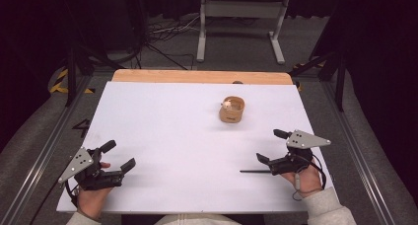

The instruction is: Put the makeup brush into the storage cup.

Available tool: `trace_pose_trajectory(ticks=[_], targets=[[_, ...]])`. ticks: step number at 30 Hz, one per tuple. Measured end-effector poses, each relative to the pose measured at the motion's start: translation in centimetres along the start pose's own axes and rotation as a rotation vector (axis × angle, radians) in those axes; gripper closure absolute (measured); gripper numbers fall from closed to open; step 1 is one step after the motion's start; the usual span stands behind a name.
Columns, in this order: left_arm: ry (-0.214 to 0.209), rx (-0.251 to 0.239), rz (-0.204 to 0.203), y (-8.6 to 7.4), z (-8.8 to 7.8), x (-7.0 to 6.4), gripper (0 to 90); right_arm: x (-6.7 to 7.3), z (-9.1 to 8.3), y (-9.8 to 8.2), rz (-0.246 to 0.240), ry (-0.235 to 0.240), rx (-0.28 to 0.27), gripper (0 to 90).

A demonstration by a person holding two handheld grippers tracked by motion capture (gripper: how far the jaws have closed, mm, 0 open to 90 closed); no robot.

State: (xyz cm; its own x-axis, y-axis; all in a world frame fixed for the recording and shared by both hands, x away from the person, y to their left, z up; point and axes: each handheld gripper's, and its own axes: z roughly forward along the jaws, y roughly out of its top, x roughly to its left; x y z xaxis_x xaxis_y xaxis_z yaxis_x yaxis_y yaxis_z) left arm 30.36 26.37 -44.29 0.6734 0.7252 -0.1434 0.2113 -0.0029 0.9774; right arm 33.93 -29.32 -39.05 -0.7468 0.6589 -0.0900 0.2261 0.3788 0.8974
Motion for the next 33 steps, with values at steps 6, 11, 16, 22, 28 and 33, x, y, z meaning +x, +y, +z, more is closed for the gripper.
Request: trace_pose_trajectory(ticks=[6, 11, 16, 22, 28, 33], targets=[[-0.008, 0.014, -0.002, 0.0, 0.1, 0.1, 2.8, -0.5, 0.0, 1.3, -0.022, 0.019, 0.097, 0.2], [-0.014, 0.024, -0.007, -0.1, 0.3, 0.1, 2.8, -0.7, 0.2, 2.2, -0.06, 0.048, 0.209, 0.7], [-0.018, 0.028, -0.001, -0.1, 0.4, 0.0, 2.8, -0.7, 0.6, 2.7, -0.083, 0.069, 0.293, 1.3], [-0.017, 0.03, -0.001, 0.0, 0.4, 0.0, 2.8, -0.6, 1.4, 3.1, -0.114, 0.107, 0.405, 2.3], [-0.018, 0.033, 0.003, 0.0, 0.4, 0.0, 2.8, -0.6, 2.0, 3.3, -0.139, 0.142, 0.484, 3.7], [-0.019, 0.032, 0.012, 0.0, 0.3, 0.0, 2.8, -0.7, 2.6, 3.0, -0.154, 0.174, 0.55, 5.4]])
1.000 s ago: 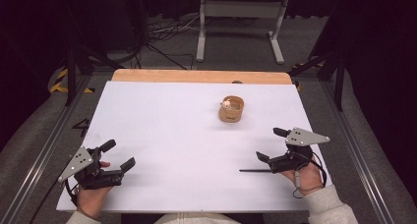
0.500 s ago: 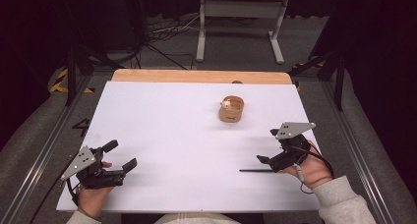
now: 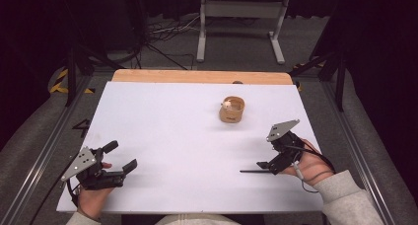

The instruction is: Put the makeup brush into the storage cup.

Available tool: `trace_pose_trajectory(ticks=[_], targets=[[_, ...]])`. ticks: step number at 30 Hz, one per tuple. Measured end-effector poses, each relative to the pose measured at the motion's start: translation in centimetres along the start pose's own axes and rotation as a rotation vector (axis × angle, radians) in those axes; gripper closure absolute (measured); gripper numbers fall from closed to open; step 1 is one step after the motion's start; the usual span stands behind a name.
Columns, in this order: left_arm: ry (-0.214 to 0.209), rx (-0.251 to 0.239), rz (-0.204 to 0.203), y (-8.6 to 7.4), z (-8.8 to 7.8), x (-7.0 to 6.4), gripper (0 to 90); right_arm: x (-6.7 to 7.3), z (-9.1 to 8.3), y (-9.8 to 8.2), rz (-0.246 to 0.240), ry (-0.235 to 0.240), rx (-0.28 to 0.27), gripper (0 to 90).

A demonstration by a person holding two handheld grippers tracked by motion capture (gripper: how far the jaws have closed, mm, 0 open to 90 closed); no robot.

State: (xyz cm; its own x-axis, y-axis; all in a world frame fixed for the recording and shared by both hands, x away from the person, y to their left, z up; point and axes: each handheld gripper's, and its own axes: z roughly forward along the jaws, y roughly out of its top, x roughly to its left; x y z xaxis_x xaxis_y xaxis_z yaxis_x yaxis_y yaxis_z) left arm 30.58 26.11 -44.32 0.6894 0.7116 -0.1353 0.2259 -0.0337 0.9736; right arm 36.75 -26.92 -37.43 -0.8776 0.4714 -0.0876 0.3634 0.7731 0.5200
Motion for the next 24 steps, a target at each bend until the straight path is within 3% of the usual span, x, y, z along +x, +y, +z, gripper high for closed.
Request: trace_pose_trajectory(ticks=[12, 24], targets=[[-0.009, 0.013, 0.012, 0.1, 0.0, -0.3, 2.8, 0.0, 2.0, -0.1, -0.015, 0.052, 0.139, 17.9], [-0.012, 0.014, 0.015, 0.1, 0.0, -0.4, 2.9, 0.4, 3.6, -0.7, -0.062, 0.113, 0.292, 33.0]])
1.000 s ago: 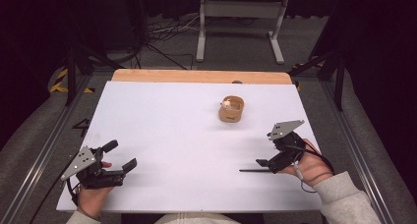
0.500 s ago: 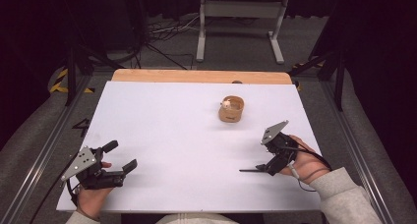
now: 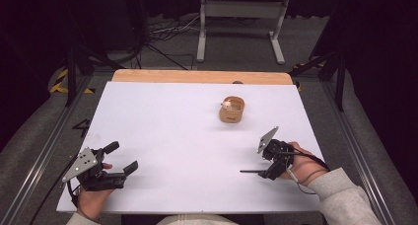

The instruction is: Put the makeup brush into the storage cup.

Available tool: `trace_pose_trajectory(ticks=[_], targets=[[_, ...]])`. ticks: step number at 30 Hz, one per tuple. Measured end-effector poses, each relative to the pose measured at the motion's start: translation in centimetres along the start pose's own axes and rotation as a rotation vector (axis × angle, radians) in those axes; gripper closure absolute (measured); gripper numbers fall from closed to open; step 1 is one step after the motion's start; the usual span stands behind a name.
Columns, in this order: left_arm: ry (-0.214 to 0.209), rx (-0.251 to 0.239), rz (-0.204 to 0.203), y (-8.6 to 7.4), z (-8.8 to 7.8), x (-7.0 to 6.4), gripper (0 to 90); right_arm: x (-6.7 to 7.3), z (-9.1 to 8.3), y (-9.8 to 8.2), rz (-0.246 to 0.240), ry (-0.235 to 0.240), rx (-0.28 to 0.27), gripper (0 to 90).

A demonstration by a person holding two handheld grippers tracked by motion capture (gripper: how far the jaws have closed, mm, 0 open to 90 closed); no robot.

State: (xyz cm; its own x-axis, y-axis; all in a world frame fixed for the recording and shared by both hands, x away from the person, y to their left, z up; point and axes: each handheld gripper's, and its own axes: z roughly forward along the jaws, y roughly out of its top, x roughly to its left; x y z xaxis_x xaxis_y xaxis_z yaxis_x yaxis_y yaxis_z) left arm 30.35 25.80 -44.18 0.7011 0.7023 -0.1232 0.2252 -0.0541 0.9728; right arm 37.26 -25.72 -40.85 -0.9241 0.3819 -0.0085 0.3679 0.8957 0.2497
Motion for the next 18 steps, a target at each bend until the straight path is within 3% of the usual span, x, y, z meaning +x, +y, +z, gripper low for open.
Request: trace_pose_trajectory(ticks=[13, 18], targets=[[0.0, 0.017, 0.002, 0.01, 0.11, -0.12, 3.1, -0.29, 0.67, -0.64, -0.037, 0.016, 0.099, 52.1], [0.002, 0.016, 0.002, 0.03, 0.2, -0.2, 3.1, -0.35, 0.71, -0.59, -0.069, 0.002, 0.127, 64.4]])
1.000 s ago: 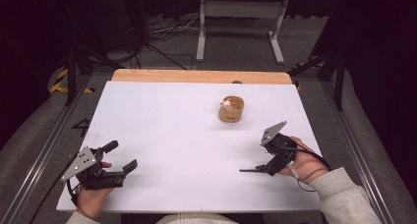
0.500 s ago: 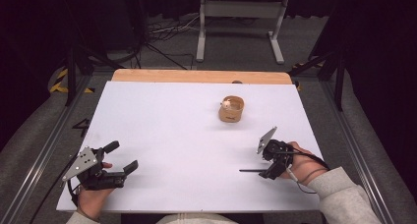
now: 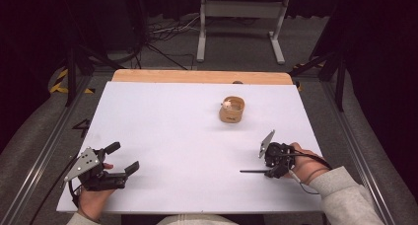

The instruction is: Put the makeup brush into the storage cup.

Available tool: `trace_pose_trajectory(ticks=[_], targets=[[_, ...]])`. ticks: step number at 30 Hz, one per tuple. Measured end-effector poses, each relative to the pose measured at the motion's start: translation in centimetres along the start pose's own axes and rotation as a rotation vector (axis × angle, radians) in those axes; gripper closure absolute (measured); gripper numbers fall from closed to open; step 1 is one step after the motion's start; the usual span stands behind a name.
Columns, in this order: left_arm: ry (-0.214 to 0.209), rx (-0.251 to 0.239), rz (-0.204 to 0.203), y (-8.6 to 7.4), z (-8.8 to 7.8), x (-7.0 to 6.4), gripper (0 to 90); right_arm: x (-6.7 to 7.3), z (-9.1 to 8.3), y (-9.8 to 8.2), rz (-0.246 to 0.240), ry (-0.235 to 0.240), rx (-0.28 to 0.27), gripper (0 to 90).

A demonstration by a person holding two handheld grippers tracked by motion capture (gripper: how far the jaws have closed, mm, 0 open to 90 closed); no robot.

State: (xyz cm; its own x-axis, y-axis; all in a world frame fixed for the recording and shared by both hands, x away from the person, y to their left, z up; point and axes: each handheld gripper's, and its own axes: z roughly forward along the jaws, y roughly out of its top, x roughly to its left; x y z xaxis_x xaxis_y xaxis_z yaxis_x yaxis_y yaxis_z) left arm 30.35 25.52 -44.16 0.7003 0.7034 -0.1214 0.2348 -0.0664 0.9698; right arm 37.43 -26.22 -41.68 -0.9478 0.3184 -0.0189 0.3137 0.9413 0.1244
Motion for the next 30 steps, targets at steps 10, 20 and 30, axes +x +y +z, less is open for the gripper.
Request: trace_pose_trajectory(ticks=[10, 20, 30], targets=[[-0.009, 0.002, 0.004, 0.0, 0.1, -0.1, 3.6, 0.0, 0.0, 0.3, -0.045, 0.005, 0.03, 82.0], [-0.022, 0.016, 0.019, 0.3, 0.3, -0.2, 4.3, 0.1, -0.3, 0.7, -0.075, -0.008, 0.041, 82.7], [-0.103, 0.025, 0.033, 1.2, 1.6, -0.8, 5.6, 0.3, -3.0, 2.8, -0.113, -0.05, 0.018, 82.8]])
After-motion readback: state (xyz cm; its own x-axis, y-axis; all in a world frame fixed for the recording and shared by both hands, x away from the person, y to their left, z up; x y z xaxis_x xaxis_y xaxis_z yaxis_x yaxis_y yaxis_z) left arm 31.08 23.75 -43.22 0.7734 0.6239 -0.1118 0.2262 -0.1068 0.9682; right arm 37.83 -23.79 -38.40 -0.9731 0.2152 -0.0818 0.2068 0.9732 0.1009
